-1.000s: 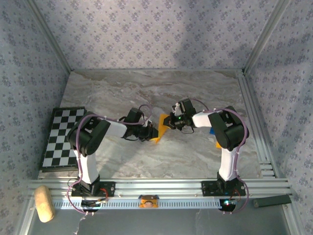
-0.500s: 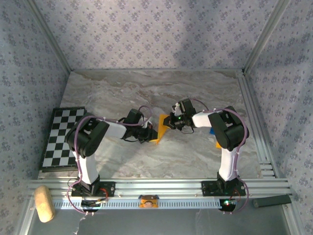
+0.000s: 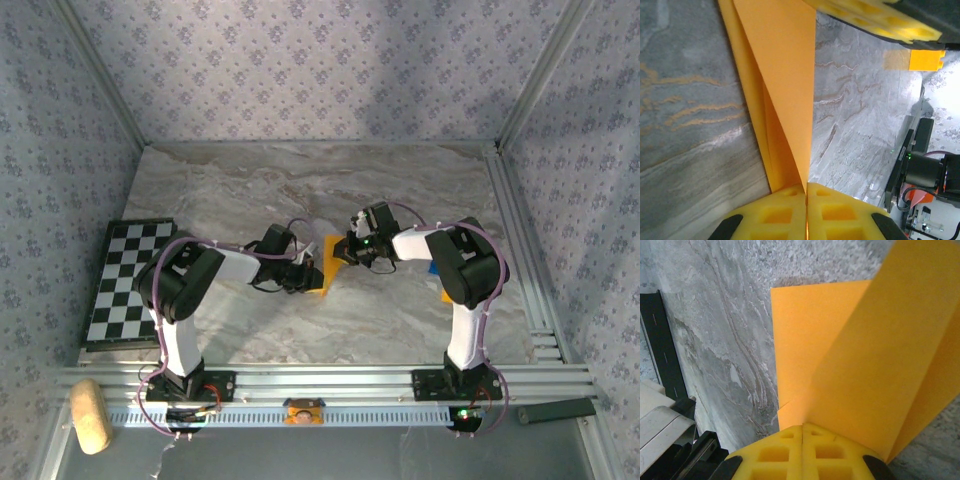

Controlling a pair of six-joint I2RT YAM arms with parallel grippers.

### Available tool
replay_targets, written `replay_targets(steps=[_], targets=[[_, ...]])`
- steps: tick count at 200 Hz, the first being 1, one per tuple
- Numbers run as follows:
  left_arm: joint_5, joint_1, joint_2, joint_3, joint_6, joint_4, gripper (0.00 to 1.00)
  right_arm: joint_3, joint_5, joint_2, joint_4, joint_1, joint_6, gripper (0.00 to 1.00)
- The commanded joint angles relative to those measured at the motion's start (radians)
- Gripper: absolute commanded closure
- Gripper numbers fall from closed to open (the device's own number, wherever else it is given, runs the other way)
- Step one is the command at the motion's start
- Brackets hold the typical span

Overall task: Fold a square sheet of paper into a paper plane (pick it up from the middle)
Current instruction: Fold the wing for the fifth time at the center of the table.

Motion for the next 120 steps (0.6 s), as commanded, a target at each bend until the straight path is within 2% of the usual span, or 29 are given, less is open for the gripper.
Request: replay_targets(steps=[1, 40, 57, 91, 120], targets=[[0.045, -0.033, 0.016, -0.016, 0.05, -0.154, 0.9, -0.02, 0.13, 0.051, -0.129, -0.007, -0.027, 0.98], [0.037, -0.033, 0.001, -0.026, 0.055, -0.172, 0.88, -0.022, 0.134, 0.052, -0.132, -0.008, -0.028, 0.98], [0.047, -0.034, -0.005, -0.027, 0.054, -0.168, 0.95, -0.022, 0.132, 0.053, -0.13, -0.008, -0.029, 0.98], [0.037, -0.037, 0.001, -0.028, 0.08, -0.207, 0.98, -0.02, 0.137, 0.054, -0.135, -0.009, -0.029, 0.98], [0.039, -0.038, 0.004, -0.032, 0.103, -0.243, 0.89, -0.02, 0.139, 0.056, -0.137, -0.009, -0.027, 0.98]])
